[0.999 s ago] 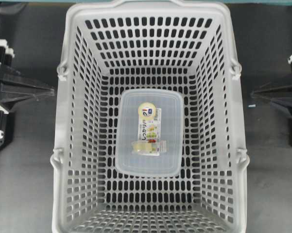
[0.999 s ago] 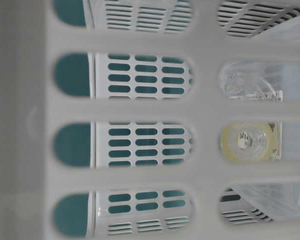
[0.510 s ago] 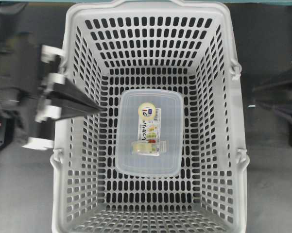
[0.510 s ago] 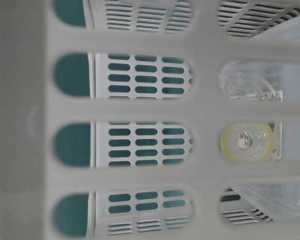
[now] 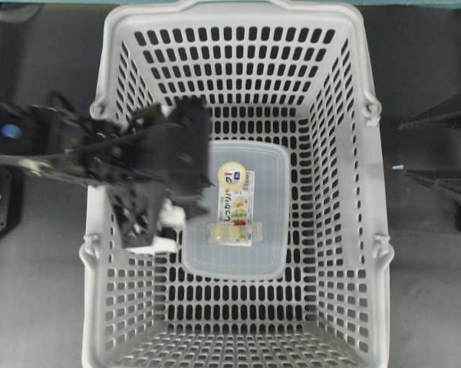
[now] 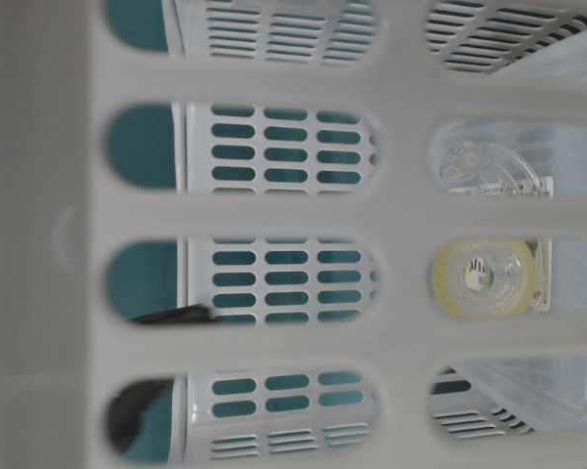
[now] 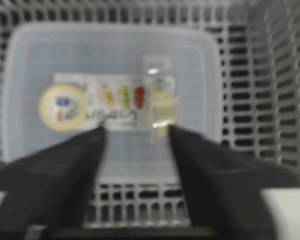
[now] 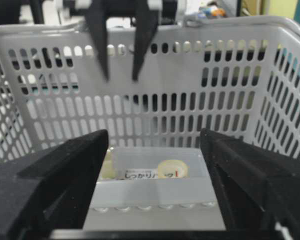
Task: Pick up the tape dispenser from the shopping basket with the left arm.
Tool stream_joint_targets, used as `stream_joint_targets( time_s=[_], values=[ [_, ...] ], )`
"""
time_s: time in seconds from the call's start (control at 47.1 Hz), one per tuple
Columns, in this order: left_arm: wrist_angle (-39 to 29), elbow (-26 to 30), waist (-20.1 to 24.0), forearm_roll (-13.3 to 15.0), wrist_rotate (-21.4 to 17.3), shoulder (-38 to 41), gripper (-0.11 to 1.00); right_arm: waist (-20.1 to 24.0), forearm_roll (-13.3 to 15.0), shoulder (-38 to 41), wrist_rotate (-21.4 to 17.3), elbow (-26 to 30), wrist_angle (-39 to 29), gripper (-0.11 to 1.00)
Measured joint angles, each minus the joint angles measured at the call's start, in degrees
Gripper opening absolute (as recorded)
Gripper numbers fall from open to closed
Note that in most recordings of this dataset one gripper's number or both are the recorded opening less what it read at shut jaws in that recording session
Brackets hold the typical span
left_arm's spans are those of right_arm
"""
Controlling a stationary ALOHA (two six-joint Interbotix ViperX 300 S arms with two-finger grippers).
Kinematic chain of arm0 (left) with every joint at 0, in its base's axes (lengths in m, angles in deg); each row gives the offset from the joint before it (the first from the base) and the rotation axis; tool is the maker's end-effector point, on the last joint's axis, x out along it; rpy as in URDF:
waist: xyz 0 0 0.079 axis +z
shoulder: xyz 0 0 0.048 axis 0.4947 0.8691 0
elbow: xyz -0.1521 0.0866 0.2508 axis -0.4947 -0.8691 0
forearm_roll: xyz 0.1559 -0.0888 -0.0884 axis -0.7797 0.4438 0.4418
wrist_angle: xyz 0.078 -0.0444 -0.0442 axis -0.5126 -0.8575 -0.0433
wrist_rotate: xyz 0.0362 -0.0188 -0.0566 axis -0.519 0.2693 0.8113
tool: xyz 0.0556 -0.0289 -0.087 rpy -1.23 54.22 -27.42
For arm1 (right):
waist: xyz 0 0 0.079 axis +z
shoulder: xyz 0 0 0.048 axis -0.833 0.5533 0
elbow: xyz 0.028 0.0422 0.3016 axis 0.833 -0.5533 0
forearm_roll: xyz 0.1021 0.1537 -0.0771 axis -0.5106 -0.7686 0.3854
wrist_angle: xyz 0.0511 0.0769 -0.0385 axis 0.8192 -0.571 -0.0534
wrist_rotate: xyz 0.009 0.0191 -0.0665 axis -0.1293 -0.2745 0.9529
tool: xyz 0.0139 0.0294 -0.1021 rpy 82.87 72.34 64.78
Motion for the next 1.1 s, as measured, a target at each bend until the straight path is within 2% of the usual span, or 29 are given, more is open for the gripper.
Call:
stream_joint_targets(
  time_s=[0.106, 0.149, 0.276, 0.659, 0.722, 0.786, 0.956, 1.105],
  values=[
    [-1.5, 1.1, -0.7, -0.1, 2.4, 3.1, 0.86, 0.0, 0.0, -0.4, 0.0, -0.1, 0.0, 0.71],
    [-1.6, 1.3, -1.0, -0.1, 3.2, 4.1, 0.9, 0.0, -0.1, -0.5, 0.0, 0.0, 0.0, 0.71],
    [-1.7, 1.8, -1.8, -0.1, 5.2, 7.6, 0.89, 0.0, -0.1, -1.0, 0.0, 0.0, 0.0, 0.71],
    [1.7, 2.0, -3.0, -0.1, 5.4, 14.8, 0.87, -0.1, -0.1, -1.2, 0.0, -0.4, 0.0, 0.71],
    [2.2, 1.8, -3.0, 0.0, 5.5, 15.3, 0.84, -0.1, -0.1, -1.3, 0.0, -0.5, 0.0, 0.71],
    [2.4, 1.6, -3.0, -0.1, 5.5, 15.6, 0.74, -0.1, -0.1, -1.3, 0.0, -0.5, 0.0, 0.71],
    [2.4, 1.8, -3.0, 0.0, 5.1, 15.6, 0.27, -0.2, -0.1, -1.3, 0.0, -0.8, 0.0, 0.71],
    [2.0, 3.5, -3.0, -0.1, 4.7, 14.4, 0.28, -0.2, -0.1, -1.4, 0.0, -0.8, 0.0, 0.71]
  ],
)
